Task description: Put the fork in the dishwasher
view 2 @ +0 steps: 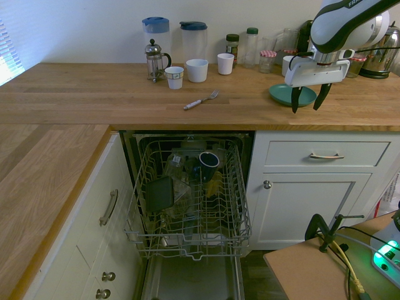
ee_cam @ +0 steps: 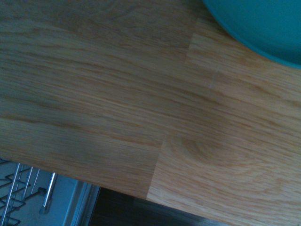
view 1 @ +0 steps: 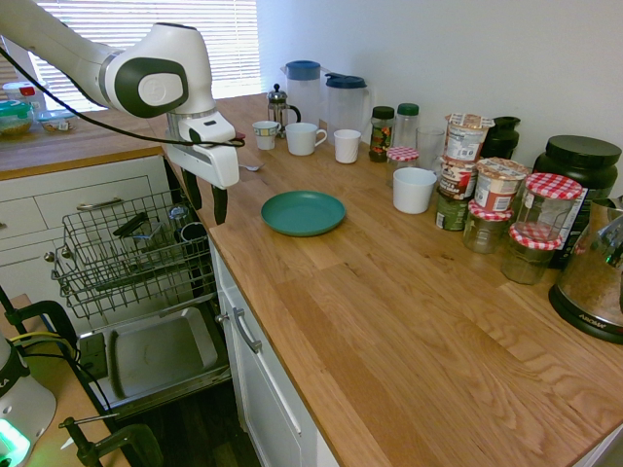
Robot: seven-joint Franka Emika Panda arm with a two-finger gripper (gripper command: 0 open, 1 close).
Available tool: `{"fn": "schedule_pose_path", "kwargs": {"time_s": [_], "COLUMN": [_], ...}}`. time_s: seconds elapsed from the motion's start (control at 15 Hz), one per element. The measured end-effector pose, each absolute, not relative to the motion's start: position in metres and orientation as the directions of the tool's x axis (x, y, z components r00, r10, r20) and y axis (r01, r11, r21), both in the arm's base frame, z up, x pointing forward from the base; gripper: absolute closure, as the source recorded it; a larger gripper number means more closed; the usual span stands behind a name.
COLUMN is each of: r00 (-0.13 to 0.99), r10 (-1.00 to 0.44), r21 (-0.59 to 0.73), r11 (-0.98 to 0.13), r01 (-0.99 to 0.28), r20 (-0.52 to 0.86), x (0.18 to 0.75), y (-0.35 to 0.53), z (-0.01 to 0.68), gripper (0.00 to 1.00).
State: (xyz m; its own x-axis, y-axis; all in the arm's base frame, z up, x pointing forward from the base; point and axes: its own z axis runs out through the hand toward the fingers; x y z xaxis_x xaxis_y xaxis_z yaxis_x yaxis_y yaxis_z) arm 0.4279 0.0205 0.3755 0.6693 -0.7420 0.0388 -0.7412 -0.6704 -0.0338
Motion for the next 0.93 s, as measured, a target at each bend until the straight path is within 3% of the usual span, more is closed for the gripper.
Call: {"fn": "schedule_pose_path", "kwargs": {"time_s": [0.47, 0.93], "r00": [0.624, 0.362], "r10": [-0.779, -0.93], "r21": [-0.143, -0.203], "r11": [-0.626, -0.366], "r01": [-0.767, -0.908], "r20": [0.063, 0.059], "x": [0.442, 0.496], "y": [0.051, 0.133], "z": [0.396, 0.42], "gripper": [0.0, 0.0]}}
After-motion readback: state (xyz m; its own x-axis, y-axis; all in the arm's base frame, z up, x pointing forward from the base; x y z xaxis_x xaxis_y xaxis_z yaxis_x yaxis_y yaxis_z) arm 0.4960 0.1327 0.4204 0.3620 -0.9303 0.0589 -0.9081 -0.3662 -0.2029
